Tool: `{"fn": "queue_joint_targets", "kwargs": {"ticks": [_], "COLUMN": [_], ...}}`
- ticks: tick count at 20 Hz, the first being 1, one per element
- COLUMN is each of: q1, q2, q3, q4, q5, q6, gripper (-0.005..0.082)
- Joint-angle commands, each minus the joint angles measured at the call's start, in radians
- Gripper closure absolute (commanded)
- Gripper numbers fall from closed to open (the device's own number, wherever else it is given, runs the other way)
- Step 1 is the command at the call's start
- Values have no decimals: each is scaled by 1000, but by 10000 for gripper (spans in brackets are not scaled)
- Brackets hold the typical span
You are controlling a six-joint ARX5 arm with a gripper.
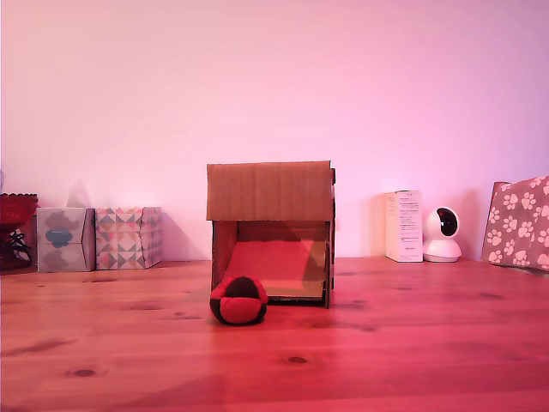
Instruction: Drop the footbag into the cardboard dice tower
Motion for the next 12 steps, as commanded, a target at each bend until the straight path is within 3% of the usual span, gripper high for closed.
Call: {"fn": "queue_joint_targets", "kwargs": {"ticks": [1,3,6,12], "q1": [-42,-117,-229,-403], "q2": [46,129,259,550], "q3": [4,12,13,14], "q4": [40,77,167,461], "q5": [7,-5,-67,-174], "q6": [16,34,41,40], "gripper": [788,788,788,788]}}
